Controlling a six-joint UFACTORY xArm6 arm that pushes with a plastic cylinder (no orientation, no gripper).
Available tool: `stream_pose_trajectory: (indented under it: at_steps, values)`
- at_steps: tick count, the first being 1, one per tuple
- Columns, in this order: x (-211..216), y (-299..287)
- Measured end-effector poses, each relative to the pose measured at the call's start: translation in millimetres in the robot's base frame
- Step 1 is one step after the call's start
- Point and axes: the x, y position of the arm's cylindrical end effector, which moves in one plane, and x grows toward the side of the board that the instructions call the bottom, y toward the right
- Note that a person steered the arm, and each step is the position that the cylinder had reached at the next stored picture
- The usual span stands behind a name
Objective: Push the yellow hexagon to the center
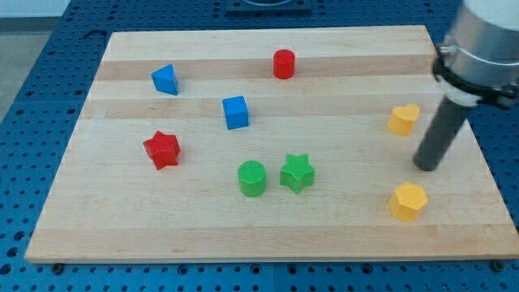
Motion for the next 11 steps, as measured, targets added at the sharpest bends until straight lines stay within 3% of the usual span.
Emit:
stream_pose_trajectory:
  at_steps: [2, 3, 6, 8, 11]
  values:
    - [104, 22]
    - [98, -7]
    - [21, -102]
    - [18, -138]
    - [-32, -169]
